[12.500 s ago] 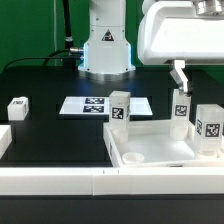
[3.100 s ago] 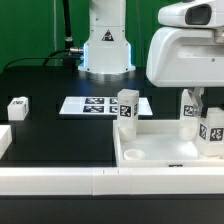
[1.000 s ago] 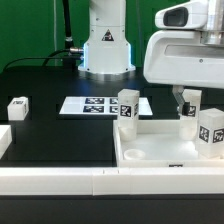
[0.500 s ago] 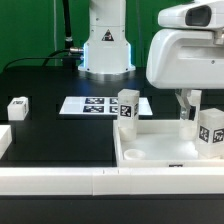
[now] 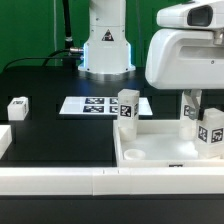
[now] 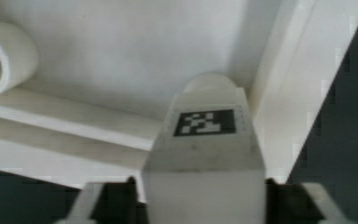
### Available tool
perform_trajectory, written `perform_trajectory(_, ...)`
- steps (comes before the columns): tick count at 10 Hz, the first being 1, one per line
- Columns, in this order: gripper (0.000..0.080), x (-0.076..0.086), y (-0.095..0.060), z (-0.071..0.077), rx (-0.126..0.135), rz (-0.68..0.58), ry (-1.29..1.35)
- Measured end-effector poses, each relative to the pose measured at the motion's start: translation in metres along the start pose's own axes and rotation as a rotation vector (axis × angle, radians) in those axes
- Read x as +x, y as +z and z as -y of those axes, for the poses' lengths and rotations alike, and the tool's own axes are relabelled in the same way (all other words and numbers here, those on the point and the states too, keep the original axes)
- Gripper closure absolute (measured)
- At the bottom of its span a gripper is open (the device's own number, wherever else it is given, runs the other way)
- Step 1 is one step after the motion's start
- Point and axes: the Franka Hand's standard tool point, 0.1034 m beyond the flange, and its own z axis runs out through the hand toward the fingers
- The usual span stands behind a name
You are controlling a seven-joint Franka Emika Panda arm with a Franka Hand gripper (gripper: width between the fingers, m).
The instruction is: Assemble square table
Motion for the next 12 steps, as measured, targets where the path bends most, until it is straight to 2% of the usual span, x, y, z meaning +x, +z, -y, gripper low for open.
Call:
perform_trajectory(1,0.0512,0.0000,0.0000,0.0003,0.002,0.000,0.072)
perform_trajectory(3,0.0512,0.0000,0.0001,0.0004,0.002,0.000,0.181)
perform_trajectory(6,0.0512,-0.0004,0.0004,0.0016,0.014,0.003,0.538)
perform_trajectory(8,0.0512,-0.0007,0.0006,0.0030,0.024,0.009,0.766)
perform_trajectory(9,0.0512,-0.0010,0.0009,0.0034,0.040,0.018,0.907)
perform_trajectory(10,0.0512,-0.0014,0.0009,0.0039,0.045,0.025,1.022)
perform_trajectory(12,0.0512,-0.0012,0.0009,0.0059,0.035,0.043,1.223)
